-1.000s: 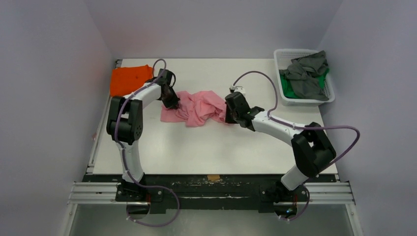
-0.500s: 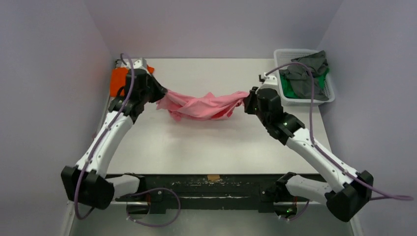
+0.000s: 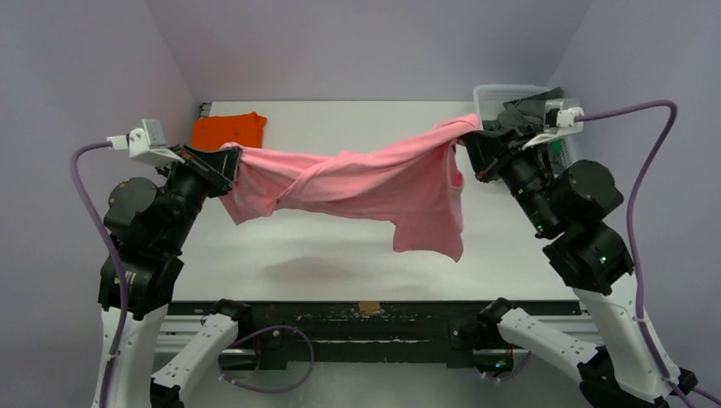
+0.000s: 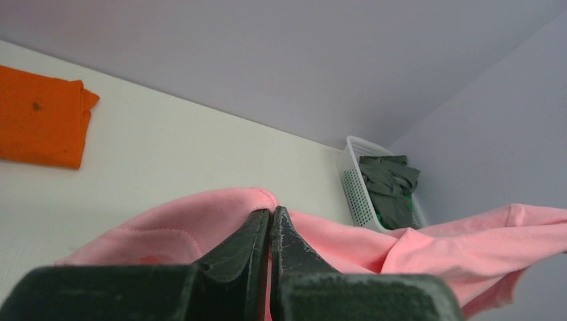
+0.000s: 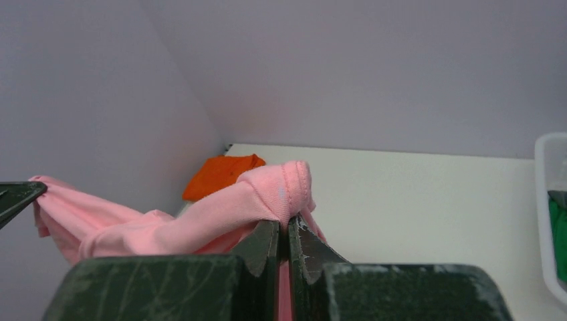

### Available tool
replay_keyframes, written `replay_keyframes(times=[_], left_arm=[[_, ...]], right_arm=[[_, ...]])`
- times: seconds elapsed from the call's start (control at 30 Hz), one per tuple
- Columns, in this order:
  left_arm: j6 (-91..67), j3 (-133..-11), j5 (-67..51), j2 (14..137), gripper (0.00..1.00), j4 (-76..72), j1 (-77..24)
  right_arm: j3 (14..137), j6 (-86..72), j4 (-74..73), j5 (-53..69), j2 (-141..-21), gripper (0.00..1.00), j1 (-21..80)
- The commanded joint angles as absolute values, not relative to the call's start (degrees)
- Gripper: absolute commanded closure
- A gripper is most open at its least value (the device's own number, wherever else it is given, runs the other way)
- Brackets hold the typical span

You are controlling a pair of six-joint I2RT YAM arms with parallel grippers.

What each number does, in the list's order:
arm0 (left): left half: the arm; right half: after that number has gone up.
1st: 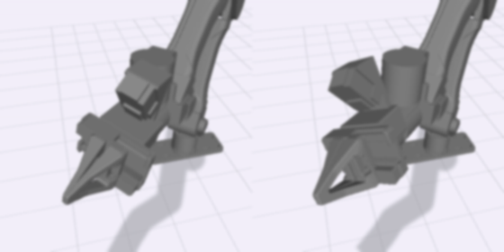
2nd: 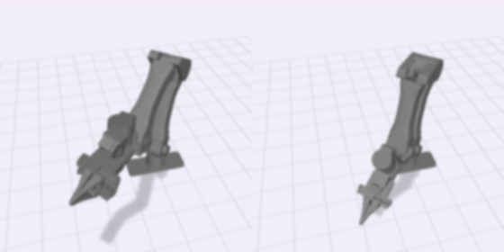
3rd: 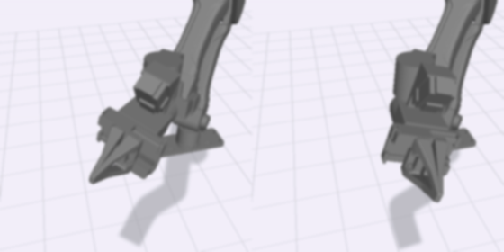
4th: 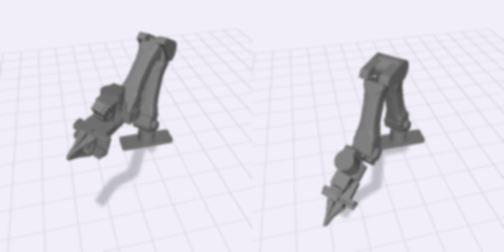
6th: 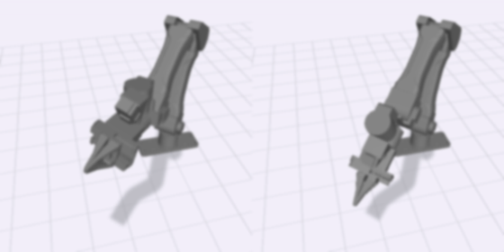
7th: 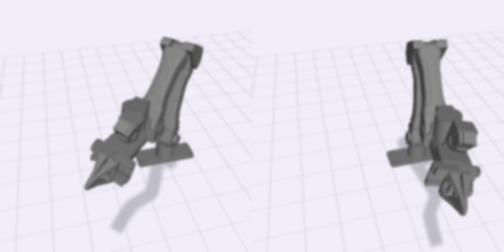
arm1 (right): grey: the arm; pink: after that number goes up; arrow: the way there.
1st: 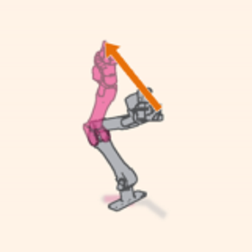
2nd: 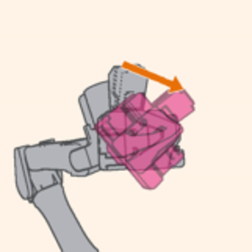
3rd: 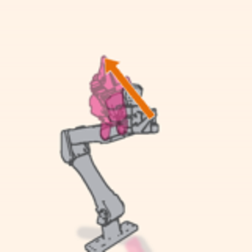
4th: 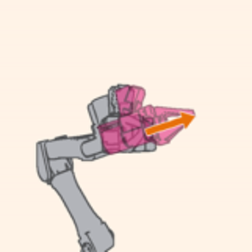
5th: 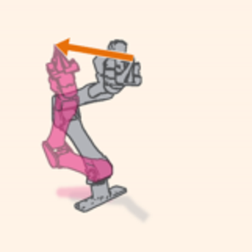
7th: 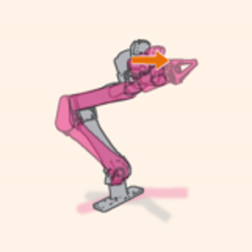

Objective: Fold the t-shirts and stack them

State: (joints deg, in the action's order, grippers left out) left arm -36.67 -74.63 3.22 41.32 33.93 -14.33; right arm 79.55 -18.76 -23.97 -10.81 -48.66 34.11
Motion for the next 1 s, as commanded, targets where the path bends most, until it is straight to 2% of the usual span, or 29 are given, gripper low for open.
replay_keyframes(times=[0.0,0.2,0.4,0.5,0.6,0.77,0.93,0.97], left_arm=[[-34.3,-79.4,4.9,46.0,1.00,35.9,-14.5],[-32.8,-88.4,6.4,60.7,1.00,37.1,-13.3],[-30.0,-106.2,4.4,76.3,1.00,43.0,-11.7],[-28.7,-108.6,4.2,77.8,1.00,44.1,-11.4],[-27.7,-102.9,4.2,75.3,1.00,42.6,-11.4],[-27.0,-83.9,3.0,70.6,1.00,41.6,-11.4],[-31.8,-66.1,1.1,71.1,1.00,41.7,-11.3],[-32.4,-63.5,1.5,71.2,0.90,42.1,-11.3]], right_arm=[[85.8,-13.5,-27.4,-13.3,-53.2,1.00,34.1],[90.9,-4.9,-24.0,-28.0,-62.6,1.00,33.5],[99.3,1.7,-22.5,-25.1,-71.5,1.00,28.6],[99.5,2.8,-22.0,-23.1,-71.2,1.00,27.4],[92.3,3.6,-21.2,-21.3,-66.9,1.00,27.2],[69.7,0.7,-22.4,-18.5,-56.5,0.99,27.2],[55.5,-18.6,-37.1,-14.9,-55.1,0.95,27.3],[52.4,-20.9,-38.5,-12.5,-54.8,0.90,27.3]])
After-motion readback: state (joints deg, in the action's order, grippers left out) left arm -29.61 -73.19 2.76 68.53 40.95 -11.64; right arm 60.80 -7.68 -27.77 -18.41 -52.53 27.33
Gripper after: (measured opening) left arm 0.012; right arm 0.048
